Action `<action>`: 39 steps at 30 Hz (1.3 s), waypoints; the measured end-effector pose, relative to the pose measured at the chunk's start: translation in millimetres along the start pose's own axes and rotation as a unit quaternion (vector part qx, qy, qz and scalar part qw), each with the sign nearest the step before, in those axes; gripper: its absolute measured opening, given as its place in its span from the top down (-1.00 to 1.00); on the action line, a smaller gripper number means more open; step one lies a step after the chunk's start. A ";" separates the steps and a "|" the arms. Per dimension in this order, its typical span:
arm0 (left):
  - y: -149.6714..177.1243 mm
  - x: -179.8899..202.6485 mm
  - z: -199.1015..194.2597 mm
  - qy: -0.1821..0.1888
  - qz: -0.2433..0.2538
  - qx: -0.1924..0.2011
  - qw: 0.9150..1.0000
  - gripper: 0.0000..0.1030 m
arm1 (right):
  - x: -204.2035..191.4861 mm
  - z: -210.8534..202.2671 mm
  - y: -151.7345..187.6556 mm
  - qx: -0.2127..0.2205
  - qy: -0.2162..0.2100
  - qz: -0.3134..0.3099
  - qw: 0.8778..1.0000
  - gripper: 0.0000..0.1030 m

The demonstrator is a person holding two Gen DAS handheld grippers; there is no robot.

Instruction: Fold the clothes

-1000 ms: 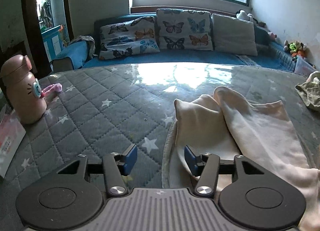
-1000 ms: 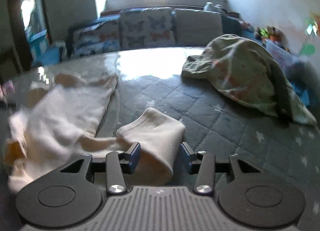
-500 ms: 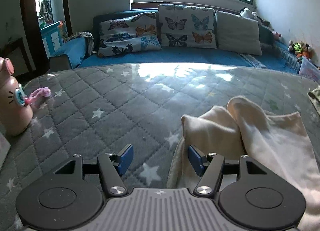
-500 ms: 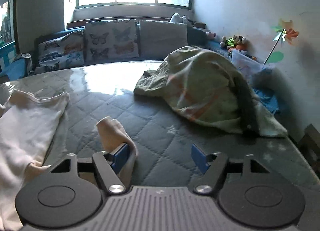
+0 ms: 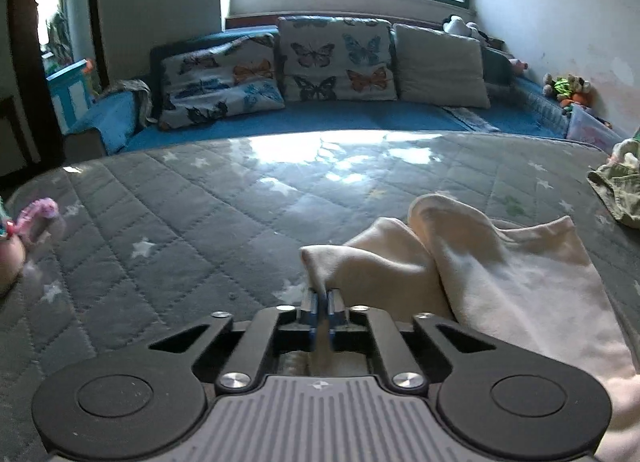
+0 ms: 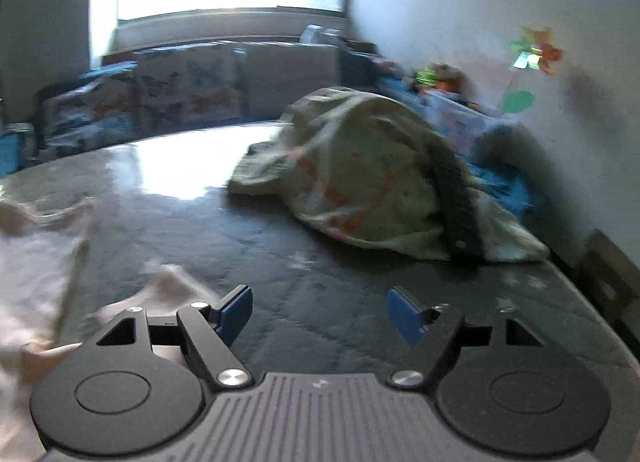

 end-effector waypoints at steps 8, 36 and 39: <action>-11.6 -27.1 -41.8 -0.050 -0.017 0.043 0.998 0.96 | -56.1 -5.2 13.2 -0.017 -0.095 -0.071 0.993 -0.83; 79.7 -127.3 -155.2 -0.138 -0.097 -0.032 0.985 0.60 | -35.1 -8.5 -2.0 -0.022 -0.080 -0.015 0.996 -0.77; 68.4 -125.2 -162.3 -0.140 -0.085 -0.015 0.986 0.25 | -63.2 -7.3 -10.6 -0.027 -0.123 -0.038 0.991 -0.75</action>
Point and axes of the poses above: each gripper's, at about its wrist camera, not at the fingertips, and z roughly the way its jaws point, x to its right, y to its underside, the point moved 7 cm from there along z, roughly the way its jaws point, and after that the axes turned 3 degrees about x, right-handed, at the moved point
